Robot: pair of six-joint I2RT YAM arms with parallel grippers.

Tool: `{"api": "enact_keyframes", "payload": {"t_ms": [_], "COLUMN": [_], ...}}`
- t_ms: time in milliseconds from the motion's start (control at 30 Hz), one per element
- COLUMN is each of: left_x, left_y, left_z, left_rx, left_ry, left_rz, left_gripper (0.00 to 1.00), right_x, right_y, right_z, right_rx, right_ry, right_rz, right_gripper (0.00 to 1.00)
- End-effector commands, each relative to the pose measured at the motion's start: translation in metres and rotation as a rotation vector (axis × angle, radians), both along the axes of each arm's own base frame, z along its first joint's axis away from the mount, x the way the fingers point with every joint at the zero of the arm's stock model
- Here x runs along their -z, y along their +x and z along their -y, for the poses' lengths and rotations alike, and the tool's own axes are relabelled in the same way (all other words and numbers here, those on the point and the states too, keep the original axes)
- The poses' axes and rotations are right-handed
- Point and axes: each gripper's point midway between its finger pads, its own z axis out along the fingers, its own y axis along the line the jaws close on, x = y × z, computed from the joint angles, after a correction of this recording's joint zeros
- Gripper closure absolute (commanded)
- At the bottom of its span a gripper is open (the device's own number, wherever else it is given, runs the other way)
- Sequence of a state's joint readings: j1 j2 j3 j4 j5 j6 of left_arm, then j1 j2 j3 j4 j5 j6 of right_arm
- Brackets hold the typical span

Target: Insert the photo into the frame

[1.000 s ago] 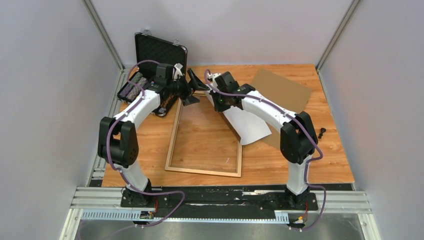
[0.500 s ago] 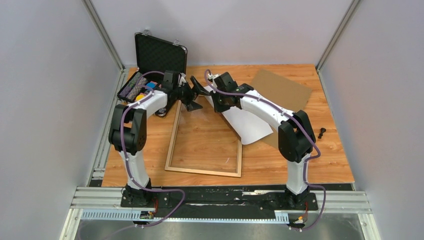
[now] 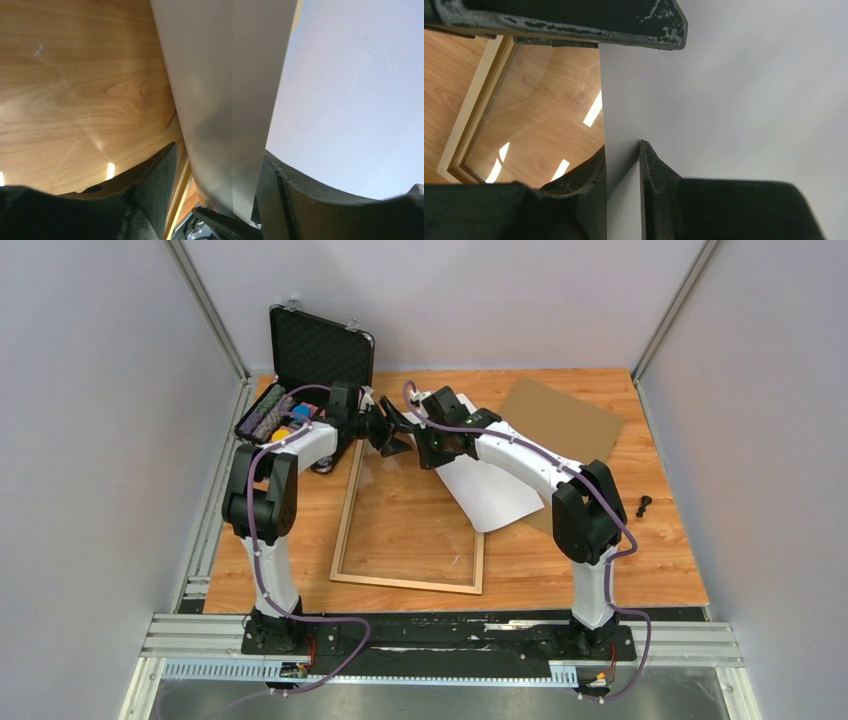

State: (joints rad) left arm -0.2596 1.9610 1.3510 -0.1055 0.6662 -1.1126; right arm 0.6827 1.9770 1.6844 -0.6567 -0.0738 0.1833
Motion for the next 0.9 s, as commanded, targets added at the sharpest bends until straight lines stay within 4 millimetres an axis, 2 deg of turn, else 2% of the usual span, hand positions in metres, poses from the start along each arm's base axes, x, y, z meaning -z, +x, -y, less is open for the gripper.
{"api": "enact_keyframes", "payload": {"t_ms": [0,167,233,333,433,467,667,700,867], "left_x": [-0.004,-0.002,-0.001,0.0,0.001,0.001,-0.003,-0.01,-0.008], "left_y": [0.004,0.003,0.005,0.006,0.003,0.002,-0.006,-0.005,-0.03], "left_z": [0.01,0.014,0.014,0.013,0.008,0.005,-0.014,-0.016,-0.031], "left_rx": [0.015,0.024,0.025,0.041,0.074,0.092,0.212,0.231,0.406], "left_ry": [-0.049,-0.056,-0.057,-0.037,0.02,0.046,0.157,0.166,0.229], "left_rz": [0.034,0.034,0.047,0.073,0.085,0.111,0.185,0.211,0.237], "left_gripper": [0.41,0.58,0.7,0.81,0.97,0.99,1.0,1.0,1.0], "right_x": [-0.02,-0.036,-0.043,-0.059,-0.076,-0.081,-0.099,-0.101,-0.098], "right_y": [0.002,-0.002,-0.004,-0.006,-0.007,-0.006,0.004,0.006,0.009], "right_z": [-0.011,-0.011,-0.007,0.001,0.013,0.018,0.054,0.061,0.085], "right_rx": [-0.001,-0.012,-0.011,-0.007,0.008,0.015,0.084,0.095,0.126], "right_ry": [0.051,0.072,0.073,0.074,0.068,0.069,0.078,0.081,0.098], "right_rz": [0.016,0.038,0.056,0.097,0.149,0.161,0.212,0.218,0.225], "right_gripper": [0.74,0.53,0.46,0.39,0.36,0.35,0.34,0.34,0.33]}}
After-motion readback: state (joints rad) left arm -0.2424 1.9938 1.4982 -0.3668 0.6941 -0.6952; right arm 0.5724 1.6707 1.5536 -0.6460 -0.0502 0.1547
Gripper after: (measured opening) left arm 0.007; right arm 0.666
